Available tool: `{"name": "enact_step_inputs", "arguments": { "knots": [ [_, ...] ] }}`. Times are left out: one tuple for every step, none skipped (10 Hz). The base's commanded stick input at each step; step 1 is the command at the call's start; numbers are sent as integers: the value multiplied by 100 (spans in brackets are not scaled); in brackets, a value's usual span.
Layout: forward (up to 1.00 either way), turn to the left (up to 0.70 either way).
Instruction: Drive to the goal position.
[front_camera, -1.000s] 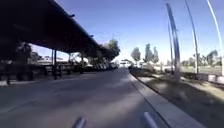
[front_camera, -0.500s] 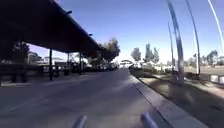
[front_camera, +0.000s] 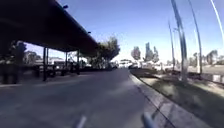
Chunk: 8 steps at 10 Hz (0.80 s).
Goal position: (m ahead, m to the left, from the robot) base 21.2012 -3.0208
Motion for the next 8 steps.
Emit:
{"name": "enact_step_inputs", "arguments": {
  "knots": [
    [98,-8],
    [98,-8],
    [98,-19],
    [98,-32],
    [98,-29],
    [98,-12],
    [98,0],
    [98,0]
  ]
}}
